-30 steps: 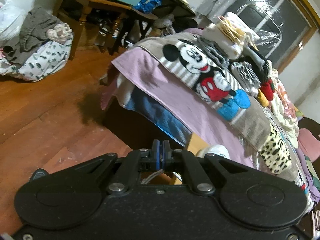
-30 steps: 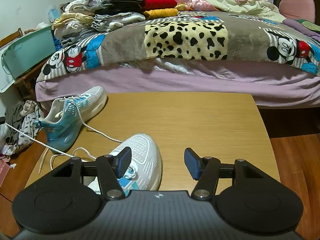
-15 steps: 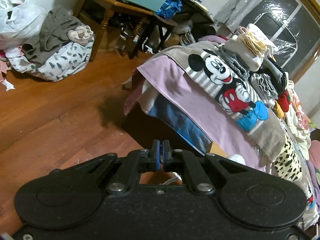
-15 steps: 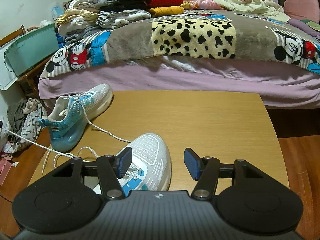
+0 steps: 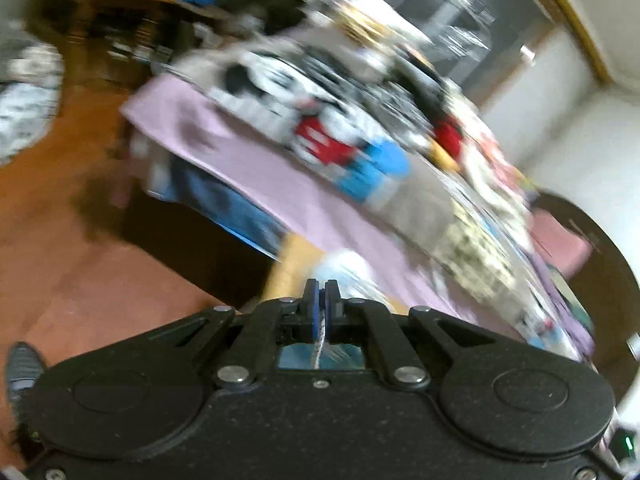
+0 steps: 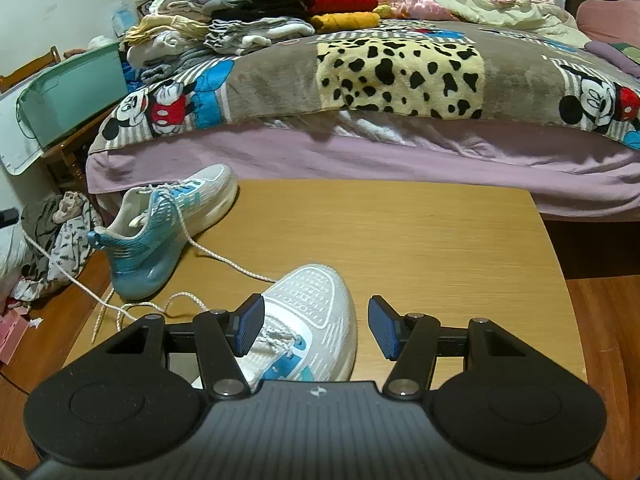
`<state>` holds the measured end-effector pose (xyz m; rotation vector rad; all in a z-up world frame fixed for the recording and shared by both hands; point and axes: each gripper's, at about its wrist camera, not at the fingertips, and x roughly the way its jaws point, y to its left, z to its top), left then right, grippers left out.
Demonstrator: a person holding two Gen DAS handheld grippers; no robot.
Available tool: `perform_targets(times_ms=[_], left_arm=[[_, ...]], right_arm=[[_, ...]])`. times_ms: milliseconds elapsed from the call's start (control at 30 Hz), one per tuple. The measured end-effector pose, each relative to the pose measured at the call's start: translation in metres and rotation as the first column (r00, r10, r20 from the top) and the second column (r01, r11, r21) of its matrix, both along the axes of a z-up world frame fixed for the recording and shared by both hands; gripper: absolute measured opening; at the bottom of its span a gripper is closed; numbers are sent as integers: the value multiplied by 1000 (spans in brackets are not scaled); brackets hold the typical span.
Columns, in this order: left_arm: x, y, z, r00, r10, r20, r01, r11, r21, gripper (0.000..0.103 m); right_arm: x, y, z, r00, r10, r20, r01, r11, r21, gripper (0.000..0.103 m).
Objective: Lace up shoes with both hands
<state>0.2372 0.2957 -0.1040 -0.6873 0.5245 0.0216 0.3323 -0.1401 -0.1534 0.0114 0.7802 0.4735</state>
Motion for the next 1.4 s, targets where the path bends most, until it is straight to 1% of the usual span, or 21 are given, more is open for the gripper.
perform_targets(times_ms=[100,167,233,300,400,433,500,567,633,700,733,800,833,867,933,1033,1133,1200,1267,1333,1400], left_arm=[[8,-29,2,987,-160,15,160,987,5,0],[11,-46,3,965,-260,30,260,965,-5,0],[11,-61,5,930,-363,59,365,930,-27,0],[12,-76,6,876,-469,110,478,876,-69,0],[12,-93,5,801,-571,180,593,798,-106,0],[13,-96,3,787,-585,199,613,779,-134,0],[17,-100,-6,782,-598,176,623,762,-177,0],[25,-98,-23,810,-585,42,583,795,-167,0],[34,-96,-41,825,-556,-100,541,828,-146,0],[40,-95,-59,825,-498,-267,505,862,-46,0],[42,-95,-67,817,-474,-328,501,866,-4,1],[46,-95,-79,803,-417,-426,489,869,70,11],[48,-95,-81,807,-404,-431,483,871,88,24],[50,-95,-82,812,-393,-432,478,872,104,31],[55,-96,-82,822,-381,-422,469,874,125,31],[60,-98,-87,836,-370,-405,439,894,90,31],[60,-97,-93,849,-309,-429,388,915,108,31],[61,-95,-100,850,-284,-443,363,926,103,31],[65,-98,-102,844,-293,-449,374,922,100,31],[70,-108,-101,837,-325,-440,407,908,103,31],[73,-116,-106,828,-339,-447,422,901,97,31]], right_arm=[[-1,2,0,1000,11,-2,-11,1000,-1,58],[-2,3,1,1000,15,-2,-15,1000,-1,58],[-3,3,1,1000,17,-2,-17,1000,0,58],[-3,3,1,1000,20,-2,-20,1000,1,58],[-4,3,2,1000,22,-2,-22,1000,3,58],[-4,3,2,1000,21,-3,-21,1000,4,58],[-4,3,2,1000,22,-3,-22,1000,4,58],[-4,3,2,1000,22,-3,-22,1000,5,58],[-4,3,1,1000,22,-5,-22,1000,8,58],[-4,2,0,1000,24,-6,-24,1000,8,58],[-3,2,0,1000,24,-8,-24,1000,7,58],[-2,2,-1,1000,25,-12,-25,1000,9,58],[-2,2,-2,1000,25,-11,-25,1000,10,58],[-2,2,-3,1000,25,-11,-24,1000,11,58],[-2,2,-5,1000,24,-15,-24,1000,13,58],[-2,3,-8,1000,26,-14,-26,999,25,58],[-3,7,-13,999,35,-14,-35,999,39,58],[-4,10,-16,999,42,-15,-41,998,49,58],[-3,12,-19,999,51,-16,-49,996,72,58],[-1,15,-20,998,61,-19,-59,994,93,58],[0,18,-20,998,69,-17,-66,992,110,58]])
